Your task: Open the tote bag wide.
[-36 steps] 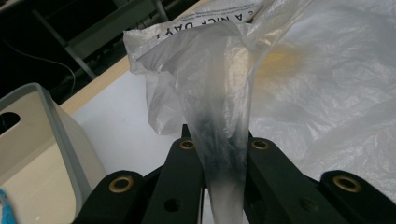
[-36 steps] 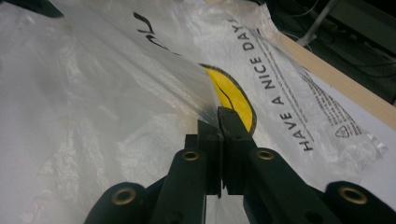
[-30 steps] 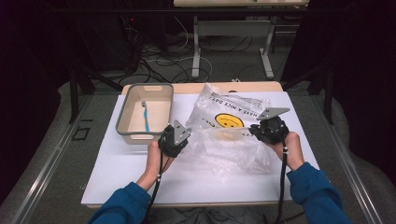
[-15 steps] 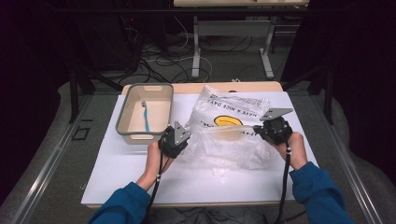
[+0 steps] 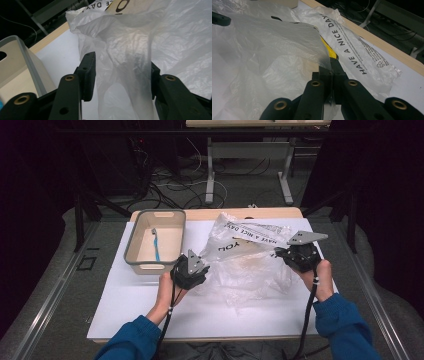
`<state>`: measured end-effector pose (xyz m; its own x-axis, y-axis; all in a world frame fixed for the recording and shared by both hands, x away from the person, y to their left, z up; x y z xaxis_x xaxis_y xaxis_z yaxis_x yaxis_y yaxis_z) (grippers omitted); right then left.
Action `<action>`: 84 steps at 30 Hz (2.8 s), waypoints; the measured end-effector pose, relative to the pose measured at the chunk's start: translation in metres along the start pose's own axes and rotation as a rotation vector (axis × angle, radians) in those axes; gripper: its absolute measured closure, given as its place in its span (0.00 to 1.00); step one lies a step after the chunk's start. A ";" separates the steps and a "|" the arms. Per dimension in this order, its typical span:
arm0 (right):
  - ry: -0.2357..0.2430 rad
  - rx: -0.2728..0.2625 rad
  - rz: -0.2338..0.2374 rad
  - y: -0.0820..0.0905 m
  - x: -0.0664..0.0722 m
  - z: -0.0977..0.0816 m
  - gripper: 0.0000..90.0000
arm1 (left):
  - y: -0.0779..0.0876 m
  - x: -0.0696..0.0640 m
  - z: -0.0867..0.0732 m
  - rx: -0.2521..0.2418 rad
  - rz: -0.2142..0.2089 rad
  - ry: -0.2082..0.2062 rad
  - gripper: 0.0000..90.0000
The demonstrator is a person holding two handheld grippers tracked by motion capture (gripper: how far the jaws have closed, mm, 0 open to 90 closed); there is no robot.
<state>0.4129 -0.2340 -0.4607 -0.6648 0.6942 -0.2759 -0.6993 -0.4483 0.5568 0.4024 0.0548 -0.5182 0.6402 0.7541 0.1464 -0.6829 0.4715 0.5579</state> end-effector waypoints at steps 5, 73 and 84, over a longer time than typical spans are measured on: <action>-0.009 -0.001 -0.003 0.000 -0.002 0.000 1.00 | 0.004 -0.009 0.003 0.022 -0.004 -0.032 0.41; -0.064 -0.001 0.007 0.001 -0.014 0.004 1.00 | -0.017 0.020 0.032 -0.108 0.064 0.043 0.92; -0.049 0.038 0.033 0.007 -0.009 0.007 1.00 | -0.014 0.022 0.034 -0.137 0.062 0.049 0.96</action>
<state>0.4159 -0.2395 -0.4483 -0.6729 0.7067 -0.2187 -0.6662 -0.4504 0.5943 0.4381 0.0490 -0.4952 0.5797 0.8036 0.1346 -0.7642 0.4789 0.4320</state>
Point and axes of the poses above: each handheld gripper's, and its own axes: y roughly backward along the jaws, z roughly out of its top, x roughly to its left, the point moved 6 cm from there along -y, roughly forward along the jaws, and after that the axes turned 8 degrees about y, right-handed, at the moved point
